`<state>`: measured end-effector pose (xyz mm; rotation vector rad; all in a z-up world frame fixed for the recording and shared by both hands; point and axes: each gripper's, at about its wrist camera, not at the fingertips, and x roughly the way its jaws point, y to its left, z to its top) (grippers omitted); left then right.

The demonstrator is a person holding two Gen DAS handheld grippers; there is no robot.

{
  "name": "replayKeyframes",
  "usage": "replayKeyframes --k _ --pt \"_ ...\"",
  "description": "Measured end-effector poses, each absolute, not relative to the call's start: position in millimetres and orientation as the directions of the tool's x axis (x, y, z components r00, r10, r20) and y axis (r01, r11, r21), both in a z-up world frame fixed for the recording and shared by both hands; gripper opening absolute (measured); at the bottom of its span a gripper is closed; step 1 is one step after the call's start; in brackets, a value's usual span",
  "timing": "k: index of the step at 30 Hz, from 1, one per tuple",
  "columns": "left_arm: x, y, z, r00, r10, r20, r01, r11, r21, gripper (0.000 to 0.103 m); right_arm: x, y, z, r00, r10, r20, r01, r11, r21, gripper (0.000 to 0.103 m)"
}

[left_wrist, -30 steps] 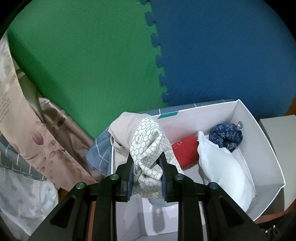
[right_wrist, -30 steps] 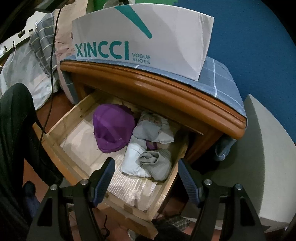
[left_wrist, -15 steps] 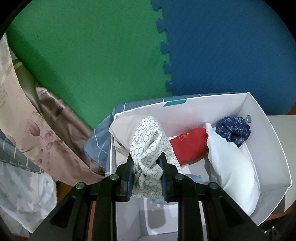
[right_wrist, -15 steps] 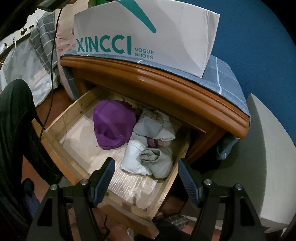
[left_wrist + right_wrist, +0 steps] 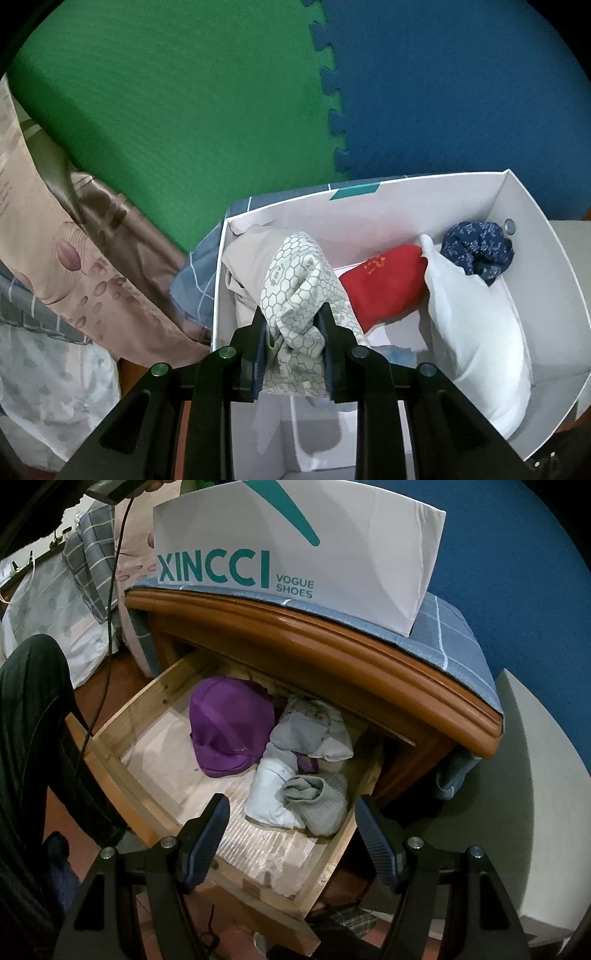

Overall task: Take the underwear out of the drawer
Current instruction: 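Open the left gripper to drop the underwear into the box, then reach the right tool into the drawer over the purple cloth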

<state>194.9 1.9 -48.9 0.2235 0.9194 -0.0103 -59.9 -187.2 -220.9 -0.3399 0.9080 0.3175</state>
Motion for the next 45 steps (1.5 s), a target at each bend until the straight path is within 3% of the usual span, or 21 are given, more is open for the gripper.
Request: replayKeyframes --k 4,6,11,14,18,25,33,38,45 --pt "194 9 -43 0.665 0.108 -0.739 0.063 0.978 0.199 0.042 -60 -187 -221 0.576 0.123 -0.808 -0.408 0.9 -0.153 0.072" --pt "190 16 -35 0.708 0.098 -0.699 0.052 0.98 0.19 0.085 -60 -188 -221 0.576 0.123 -0.808 -0.407 0.9 -0.153 0.072" --pt "158 41 -2 0.821 0.044 -0.569 0.043 0.989 0.139 0.086 -61 -187 -220 0.58 0.126 -0.805 -0.406 0.901 -0.151 0.072" --pt "119 72 15 0.893 -0.002 -0.45 0.038 0.997 0.071 0.102 -64 -185 -219 0.586 0.128 -0.8 -0.41 0.899 -0.157 0.072" --pt "75 119 15 0.939 -0.057 -0.34 0.05 0.998 -0.032 0.103 -66 -178 -223 0.579 0.115 -0.807 -0.433 0.882 -0.185 0.072" --pt "47 207 -35 0.915 -0.082 -0.395 -0.01 0.974 -0.226 0.103 -61 -164 -231 0.543 0.107 -0.833 -0.471 0.86 -0.197 0.072" --pt "36 250 -109 0.881 -0.083 -0.466 -0.109 0.923 -0.37 0.102 -44 -133 -238 0.527 0.089 -0.845 -0.491 0.844 -0.217 0.072" --pt "23 247 -129 0.904 -0.074 -0.422 -0.093 0.928 -0.362 0.102 -26 -90 -251 0.528 0.077 -0.846 -0.574 0.767 -0.288 0.072" --pt "16 234 -132 0.919 -0.081 -0.387 -0.04 0.955 -0.294 0.103 -15 -20 -299 0.568 0.028 -0.823 -0.76 0.402 -0.511 0.072"
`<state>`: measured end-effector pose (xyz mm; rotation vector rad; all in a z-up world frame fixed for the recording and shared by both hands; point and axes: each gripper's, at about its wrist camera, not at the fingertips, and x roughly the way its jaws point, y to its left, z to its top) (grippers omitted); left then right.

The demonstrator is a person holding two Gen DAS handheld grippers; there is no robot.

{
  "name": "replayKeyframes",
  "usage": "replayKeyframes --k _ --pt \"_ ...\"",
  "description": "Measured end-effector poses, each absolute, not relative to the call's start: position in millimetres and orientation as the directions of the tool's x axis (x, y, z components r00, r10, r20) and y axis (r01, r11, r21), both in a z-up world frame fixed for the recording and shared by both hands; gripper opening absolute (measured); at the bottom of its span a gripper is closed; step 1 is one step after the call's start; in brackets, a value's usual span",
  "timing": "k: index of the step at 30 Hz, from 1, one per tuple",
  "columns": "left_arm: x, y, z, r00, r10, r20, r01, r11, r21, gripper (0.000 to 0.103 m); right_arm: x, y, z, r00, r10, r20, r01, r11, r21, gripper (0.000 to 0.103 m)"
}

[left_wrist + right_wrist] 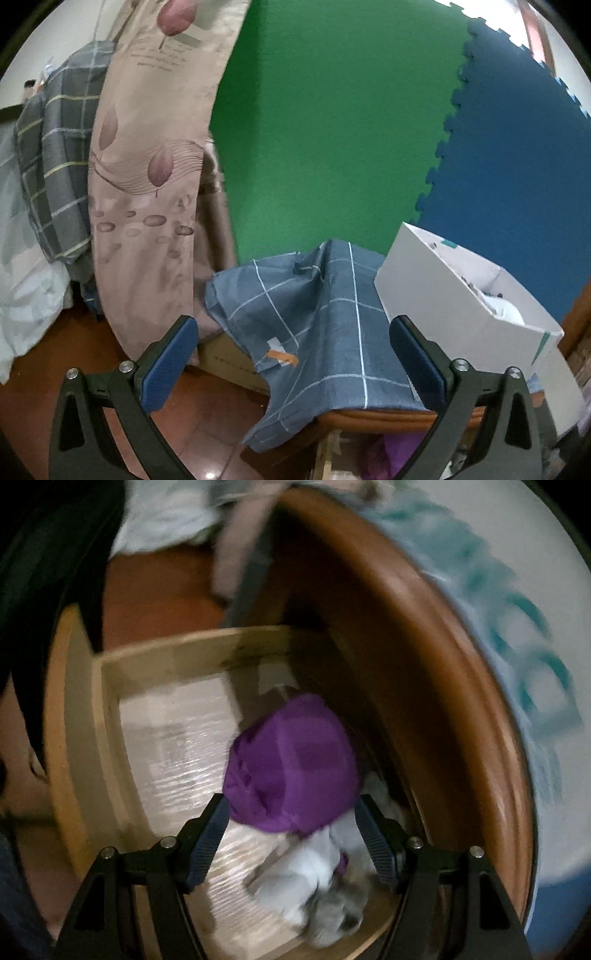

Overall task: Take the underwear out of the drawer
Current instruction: 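Reach the right tool into the drawer over the purple cloth, then close the right gripper on the purple cloth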

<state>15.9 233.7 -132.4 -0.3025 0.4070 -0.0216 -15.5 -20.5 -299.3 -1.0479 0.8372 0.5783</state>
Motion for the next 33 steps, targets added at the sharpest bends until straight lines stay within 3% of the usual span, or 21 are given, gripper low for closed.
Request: replayKeyframes --k 7,11,15,20,21,22,26,33 --pt "21 239 -139 0.908 -0.089 -0.409 -0.049 0.948 -0.314 0.103 -1 5 -346 0.639 0.009 -0.769 -0.751 0.219 -0.622 0.072" --pt "23 238 -141 0.904 -0.095 -0.417 -0.039 0.952 -0.302 0.103 5 2 -361 0.708 0.007 -0.706 -0.697 0.172 -0.696 0.083" --pt "27 230 -143 0.899 -0.113 -0.423 -0.013 0.959 -0.283 0.103 19 -2 -374 0.672 0.003 -0.74 -0.73 0.166 -0.663 0.085" --pt "33 220 -145 0.892 -0.126 -0.433 0.007 0.964 -0.267 0.103 15 4 -386 0.693 0.042 -0.72 -0.72 0.081 -0.689 0.092" --pt "35 219 -145 0.89 -0.126 -0.438 0.008 0.965 -0.262 0.103 15 4 -385 0.688 0.049 -0.724 -0.725 0.089 -0.683 0.091" --pt "35 219 -146 0.889 -0.124 -0.441 0.007 0.966 -0.259 0.103 17 5 -385 0.661 0.046 -0.749 -0.749 0.1 -0.655 0.08" --pt "36 220 -148 0.887 -0.117 -0.447 -0.004 0.965 -0.261 0.103 38 3 -378 0.548 0.008 -0.836 -0.813 0.241 -0.53 0.06" --pt "36 225 -150 0.886 -0.094 -0.455 -0.032 0.965 -0.262 0.103 7 -5 -326 0.56 0.066 -0.826 -0.796 0.319 -0.514 0.05"
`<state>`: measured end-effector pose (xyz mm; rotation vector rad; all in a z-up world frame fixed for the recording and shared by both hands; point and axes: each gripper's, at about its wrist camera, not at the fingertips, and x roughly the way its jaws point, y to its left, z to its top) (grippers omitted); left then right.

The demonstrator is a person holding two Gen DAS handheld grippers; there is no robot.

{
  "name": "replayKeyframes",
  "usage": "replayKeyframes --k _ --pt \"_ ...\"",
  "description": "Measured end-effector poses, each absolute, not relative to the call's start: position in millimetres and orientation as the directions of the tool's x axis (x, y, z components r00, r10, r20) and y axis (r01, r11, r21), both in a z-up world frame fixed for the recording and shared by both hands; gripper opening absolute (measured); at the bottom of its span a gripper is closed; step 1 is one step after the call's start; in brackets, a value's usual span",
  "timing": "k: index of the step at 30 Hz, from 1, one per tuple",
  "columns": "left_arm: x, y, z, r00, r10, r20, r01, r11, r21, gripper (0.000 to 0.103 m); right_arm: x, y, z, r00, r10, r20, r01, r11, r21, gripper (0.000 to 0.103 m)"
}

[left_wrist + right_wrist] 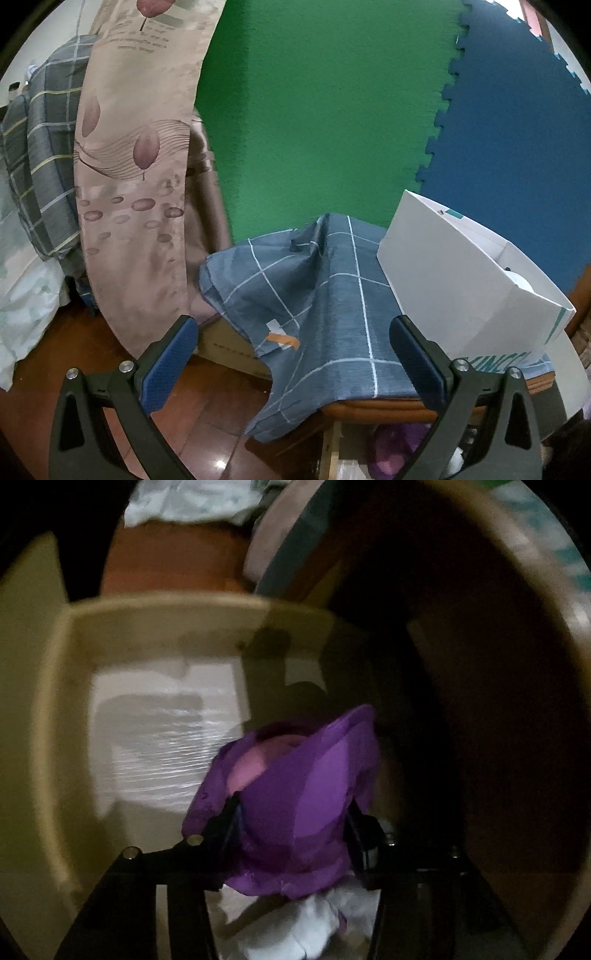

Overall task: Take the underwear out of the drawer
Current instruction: 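Close the right gripper on the purple cloth, then lift the purple cloth with the right gripper toward the white box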

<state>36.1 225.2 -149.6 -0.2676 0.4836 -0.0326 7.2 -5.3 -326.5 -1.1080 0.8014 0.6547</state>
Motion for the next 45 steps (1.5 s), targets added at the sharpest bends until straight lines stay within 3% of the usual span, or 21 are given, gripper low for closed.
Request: replayKeyframes --k 6,16,21,31,39,45 --pt "33 227 -147 0.892 -0.077 -0.446 -0.049 0.963 -0.264 0.103 -36 -33 -238 0.616 0.173 -0.769 -0.74 0.464 -0.488 0.049" --pt "30 227 -144 0.893 -0.044 -0.449 -0.073 0.968 -0.239 0.103 -99 -42 -167 0.703 0.224 -0.675 -0.665 0.544 -0.512 0.049" --pt "27 233 -143 0.894 -0.025 -0.446 -0.097 0.964 -0.248 0.103 -106 -64 -108 0.723 0.285 -0.629 -0.634 0.635 -0.441 0.049" --pt "25 238 -144 0.891 -0.01 -0.453 -0.117 0.961 -0.251 0.103 -112 -93 40 0.863 0.288 -0.415 -0.475 0.742 -0.473 0.049" --pt "26 237 -146 0.886 -0.005 -0.463 -0.119 0.964 -0.238 0.103 -105 -75 118 0.926 0.281 -0.252 -0.375 0.754 -0.539 0.049" --pt "27 237 -146 0.886 -0.007 -0.464 -0.117 0.964 -0.238 0.103 -82 -54 156 0.935 0.297 -0.194 -0.355 0.752 -0.556 0.049"
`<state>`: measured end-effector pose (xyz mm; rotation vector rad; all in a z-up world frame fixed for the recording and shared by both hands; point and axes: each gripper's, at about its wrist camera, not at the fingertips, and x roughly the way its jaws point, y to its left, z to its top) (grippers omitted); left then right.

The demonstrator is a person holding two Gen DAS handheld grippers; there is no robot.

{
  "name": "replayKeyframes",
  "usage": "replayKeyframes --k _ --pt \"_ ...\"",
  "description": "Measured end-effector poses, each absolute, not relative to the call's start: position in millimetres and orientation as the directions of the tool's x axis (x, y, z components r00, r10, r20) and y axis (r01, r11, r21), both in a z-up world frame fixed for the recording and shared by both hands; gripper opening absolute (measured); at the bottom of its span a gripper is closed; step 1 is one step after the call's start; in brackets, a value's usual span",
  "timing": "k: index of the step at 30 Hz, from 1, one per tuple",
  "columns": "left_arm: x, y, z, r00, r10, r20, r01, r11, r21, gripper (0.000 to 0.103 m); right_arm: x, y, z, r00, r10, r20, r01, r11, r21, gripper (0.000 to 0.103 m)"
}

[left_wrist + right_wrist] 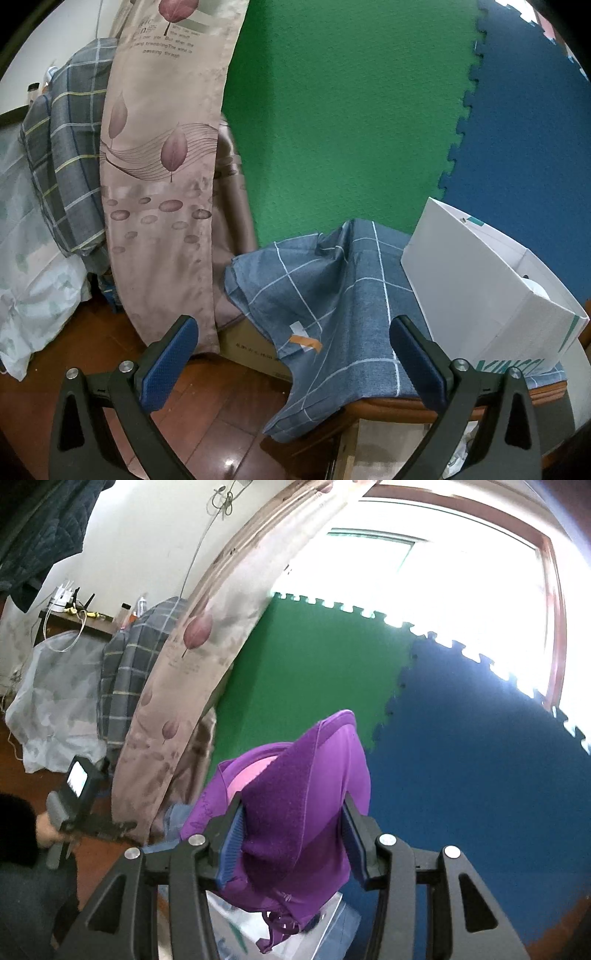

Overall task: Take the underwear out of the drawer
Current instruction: 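Lift the purple cloth with the right gripper toward the white box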

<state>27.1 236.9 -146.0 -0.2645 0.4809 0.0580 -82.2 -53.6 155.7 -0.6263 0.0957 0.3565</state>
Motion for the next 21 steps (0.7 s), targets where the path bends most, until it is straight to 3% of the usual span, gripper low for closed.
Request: replayKeyframes --k 11,21 --pt "29 239 -149 0.885 -0.019 -0.465 -0.111 0.961 -0.252 0.103 -14 -10 153 0.938 0.273 -0.215 -0.348 0.742 -0.573 0.049" --pt "28 240 -150 0.888 -0.028 -0.459 -0.109 0.957 -0.269 0.103 68 2 96 0.932 0.154 -0.329 -0.328 0.745 -0.581 0.049"
